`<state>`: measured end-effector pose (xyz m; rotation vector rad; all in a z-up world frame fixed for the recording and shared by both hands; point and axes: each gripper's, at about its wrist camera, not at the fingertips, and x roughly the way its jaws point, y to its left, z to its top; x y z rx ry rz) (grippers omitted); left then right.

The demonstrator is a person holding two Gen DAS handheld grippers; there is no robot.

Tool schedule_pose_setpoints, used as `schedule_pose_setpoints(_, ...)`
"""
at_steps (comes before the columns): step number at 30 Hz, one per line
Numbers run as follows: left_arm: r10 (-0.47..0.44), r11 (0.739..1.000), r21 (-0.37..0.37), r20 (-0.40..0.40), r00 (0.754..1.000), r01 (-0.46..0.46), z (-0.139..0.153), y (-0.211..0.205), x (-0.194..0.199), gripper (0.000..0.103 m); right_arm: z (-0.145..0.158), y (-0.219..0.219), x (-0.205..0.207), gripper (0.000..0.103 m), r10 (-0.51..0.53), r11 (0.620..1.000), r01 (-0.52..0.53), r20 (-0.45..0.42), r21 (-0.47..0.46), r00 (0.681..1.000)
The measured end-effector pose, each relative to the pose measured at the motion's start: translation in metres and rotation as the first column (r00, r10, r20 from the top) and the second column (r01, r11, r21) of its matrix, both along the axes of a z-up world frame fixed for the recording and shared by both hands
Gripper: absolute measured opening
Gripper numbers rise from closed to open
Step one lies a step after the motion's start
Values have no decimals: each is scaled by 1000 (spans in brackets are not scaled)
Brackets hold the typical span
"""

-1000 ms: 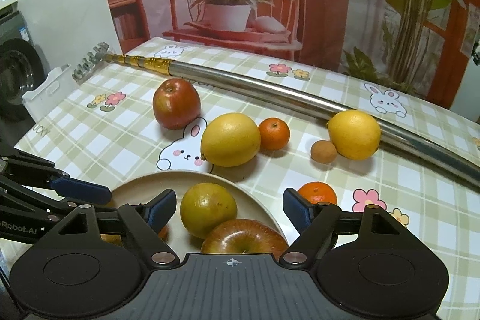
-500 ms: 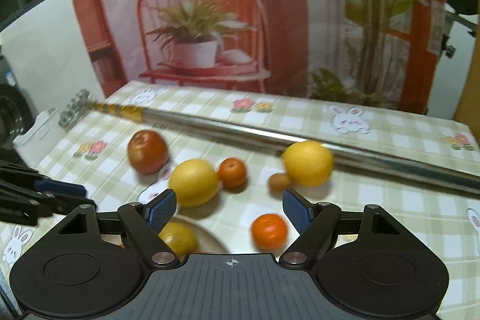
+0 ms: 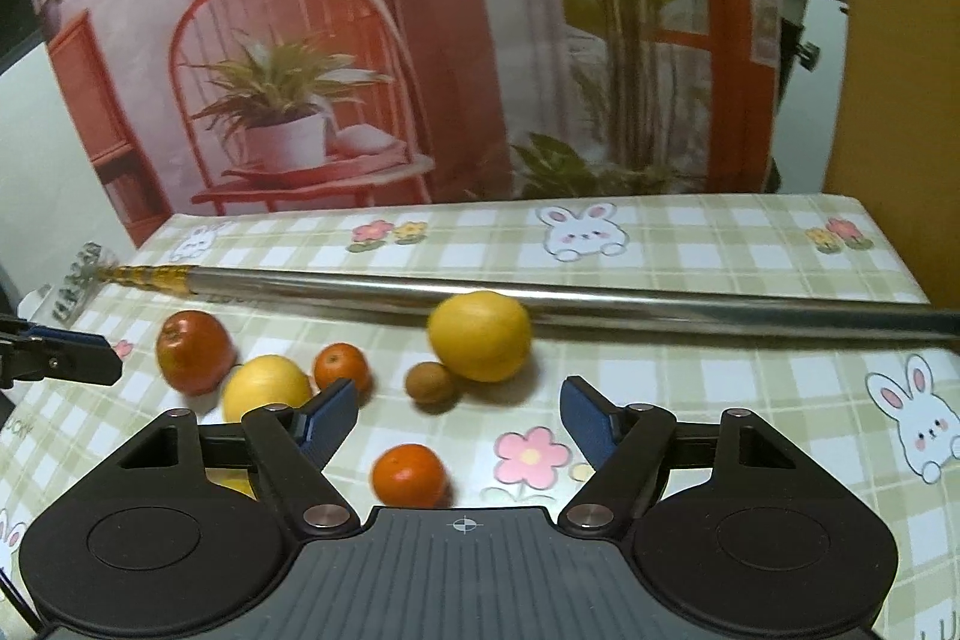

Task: Organize fruits
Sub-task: 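Move the left gripper to a small brown kiwi and close on it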

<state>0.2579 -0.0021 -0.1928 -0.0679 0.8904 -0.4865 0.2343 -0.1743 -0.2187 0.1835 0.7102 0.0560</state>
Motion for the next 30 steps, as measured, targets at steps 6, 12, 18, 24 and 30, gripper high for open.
schedule_pose_setpoints(6,-93,995,-38,-19,996,92,-18,-44,32,35,-7,-11,-1,71,-28,999,28,-4,16,1000)
schedule_pose_setpoints(12,-185,980,74,-6,983,185,-40,-90,53,35,-18,-21,-4,70,-40,999,40,-21,25,999)
schedule_pose_setpoints(18,-176,983,39,-72,982,179,-61,-101,77,28,-31,-34,-8,68,-67,997,69,-48,37,997)
schedule_pose_setpoints(24,-164,982,81,-91,982,172,-72,-110,86,28,-37,-44,-11,68,-81,995,84,-60,47,995)
schedule_pose_setpoints(30,-155,984,77,-98,983,162,-74,-111,90,28,-41,-47,-9,68,-82,995,86,-68,59,994)
